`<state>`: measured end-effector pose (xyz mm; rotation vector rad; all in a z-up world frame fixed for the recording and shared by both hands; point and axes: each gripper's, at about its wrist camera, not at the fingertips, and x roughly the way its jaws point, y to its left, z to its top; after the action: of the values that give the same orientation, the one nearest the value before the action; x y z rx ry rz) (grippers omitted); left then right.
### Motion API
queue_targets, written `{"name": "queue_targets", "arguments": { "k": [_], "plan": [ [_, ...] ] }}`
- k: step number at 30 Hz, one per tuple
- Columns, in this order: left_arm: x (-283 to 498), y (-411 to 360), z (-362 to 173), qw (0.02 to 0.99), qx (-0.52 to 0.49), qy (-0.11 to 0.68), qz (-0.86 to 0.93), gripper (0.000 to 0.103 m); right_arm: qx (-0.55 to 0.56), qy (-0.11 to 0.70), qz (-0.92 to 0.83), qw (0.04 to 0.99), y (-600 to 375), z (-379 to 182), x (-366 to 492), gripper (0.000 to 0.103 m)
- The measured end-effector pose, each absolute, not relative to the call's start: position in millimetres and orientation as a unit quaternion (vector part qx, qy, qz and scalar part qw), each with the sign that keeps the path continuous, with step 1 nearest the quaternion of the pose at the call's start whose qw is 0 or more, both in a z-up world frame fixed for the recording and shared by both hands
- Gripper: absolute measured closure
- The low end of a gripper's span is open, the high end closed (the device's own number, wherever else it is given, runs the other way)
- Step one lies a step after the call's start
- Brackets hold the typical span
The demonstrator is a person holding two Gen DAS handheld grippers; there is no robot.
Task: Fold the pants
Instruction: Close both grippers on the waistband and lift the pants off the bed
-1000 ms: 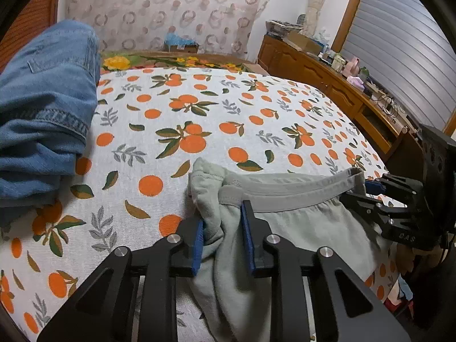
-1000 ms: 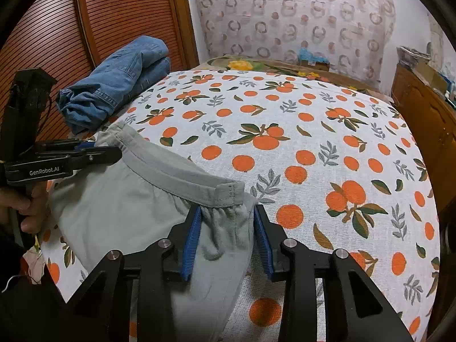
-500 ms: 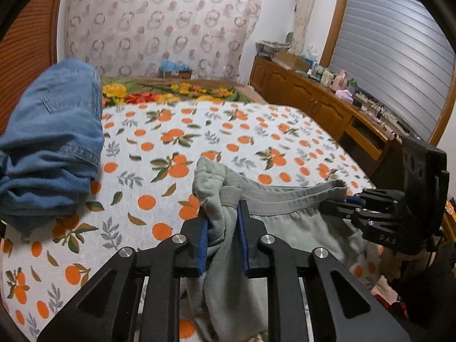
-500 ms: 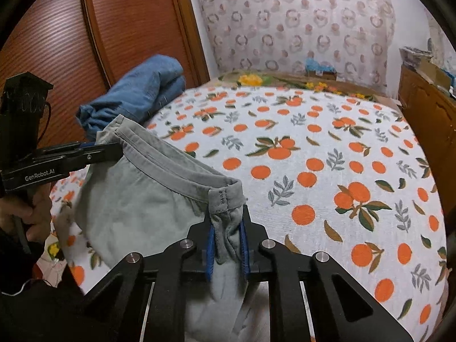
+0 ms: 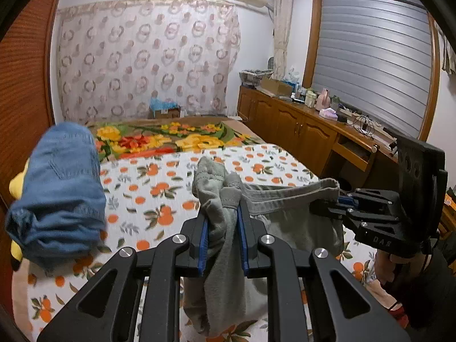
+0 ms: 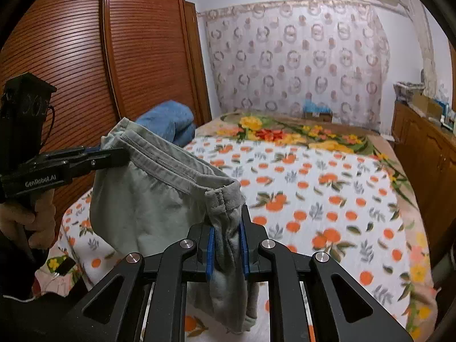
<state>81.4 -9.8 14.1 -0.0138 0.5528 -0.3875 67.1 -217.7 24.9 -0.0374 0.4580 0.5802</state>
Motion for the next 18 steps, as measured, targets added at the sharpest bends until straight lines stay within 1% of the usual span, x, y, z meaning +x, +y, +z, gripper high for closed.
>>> {"name": "queue_targets", "arguments": {
  "k": [9, 18],
  "plan": [
    [98.3, -1.2, 30.9, 0.949, -0.003, 0.258, -0.180, 0.084, -0.035, 0.191, 0.288, 0.938, -208.5, 49.8, 73.3, 0.089],
    [118.2, 20.8, 35.8, 0.955, -0.012, 0.256, -0.150, 0.084, -0.058, 0.182, 0.306, 0.933, -190.2, 59.2, 107.8, 0.088]
  ]
}}
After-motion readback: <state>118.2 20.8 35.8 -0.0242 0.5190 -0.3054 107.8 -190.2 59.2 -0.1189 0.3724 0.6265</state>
